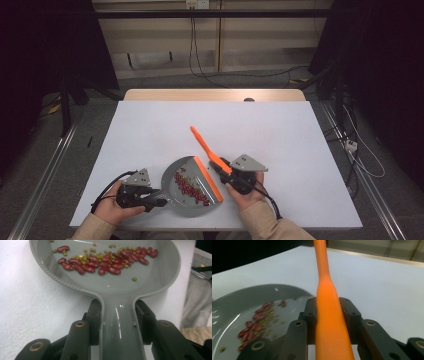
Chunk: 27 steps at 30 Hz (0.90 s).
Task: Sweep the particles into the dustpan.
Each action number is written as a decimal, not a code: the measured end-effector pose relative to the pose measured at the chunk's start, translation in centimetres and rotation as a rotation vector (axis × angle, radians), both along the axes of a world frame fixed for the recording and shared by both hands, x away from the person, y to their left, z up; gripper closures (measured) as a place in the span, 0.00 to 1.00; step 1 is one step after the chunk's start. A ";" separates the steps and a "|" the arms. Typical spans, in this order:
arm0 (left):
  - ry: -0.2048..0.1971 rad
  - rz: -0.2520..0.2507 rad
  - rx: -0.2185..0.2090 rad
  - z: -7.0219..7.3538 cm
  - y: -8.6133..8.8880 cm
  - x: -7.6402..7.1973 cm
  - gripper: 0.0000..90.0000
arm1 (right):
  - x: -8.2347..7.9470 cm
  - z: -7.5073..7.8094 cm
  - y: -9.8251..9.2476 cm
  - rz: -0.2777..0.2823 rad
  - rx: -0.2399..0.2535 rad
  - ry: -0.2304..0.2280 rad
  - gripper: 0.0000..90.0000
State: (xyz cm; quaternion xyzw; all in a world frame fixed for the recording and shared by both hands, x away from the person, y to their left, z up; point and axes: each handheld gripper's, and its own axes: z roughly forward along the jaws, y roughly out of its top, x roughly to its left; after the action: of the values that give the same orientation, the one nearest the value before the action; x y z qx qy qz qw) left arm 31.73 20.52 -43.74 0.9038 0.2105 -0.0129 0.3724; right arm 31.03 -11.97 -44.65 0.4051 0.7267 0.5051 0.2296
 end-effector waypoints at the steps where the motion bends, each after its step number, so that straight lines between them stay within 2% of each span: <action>1: 0.013 -0.006 -0.010 -0.1 0.0 -0.1 0.70 | -0.3 0.0 0.7 0.016 -0.006 0.004 0.77; 2: 0.015 -0.004 -0.007 -0.1 0.1 -0.1 0.70 | -0.5 -0.1 1.3 0.039 -0.009 0.002 0.77; 3: 0.017 -0.004 -0.004 -0.1 0.1 -0.1 0.70 | -0.5 -0.1 1.7 0.052 0.009 0.013 0.77; 5: 0.005 0.006 0.008 -0.2 0.1 -0.1 0.70 | -0.5 0.1 2.0 0.057 0.076 0.008 0.78; 7: 0.007 0.005 -0.003 -0.3 0.2 0.0 0.70 | -0.2 0.7 1.9 0.062 0.141 0.017 0.78; 9: 0.003 0.009 -0.006 -0.4 0.3 0.1 0.70 | -0.1 1.4 1.8 0.044 0.119 -0.019 0.78; 13: -0.001 0.009 -0.022 -0.6 0.5 0.2 0.70 | 0.4 2.0 0.6 0.017 0.151 -0.037 0.78; 16: -0.026 0.042 -0.030 -0.7 0.4 0.2 0.70 | 0.5 2.1 -0.4 -0.014 0.138 -0.053 0.78; 20: -0.063 0.066 -0.040 -0.6 0.6 0.4 0.71 | 0.8 2.3 -1.9 -0.053 0.153 -0.060 0.78; 23: -0.062 0.082 -0.074 -0.6 1.0 0.7 0.71 | 0.9 2.4 -2.9 -0.077 0.159 -0.068 0.78; 27: -0.089 0.128 -0.112 -0.4 1.4 0.9 0.71 | 1.1 2.4 -3.9 -0.099 0.146 -0.069 0.78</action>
State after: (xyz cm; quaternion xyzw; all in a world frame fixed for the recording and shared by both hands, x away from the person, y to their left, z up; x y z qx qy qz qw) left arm 32.58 21.94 -44.09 0.8659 0.2500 0.0395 0.4315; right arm 32.09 -15.85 -42.22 0.4388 0.6586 0.5583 0.2491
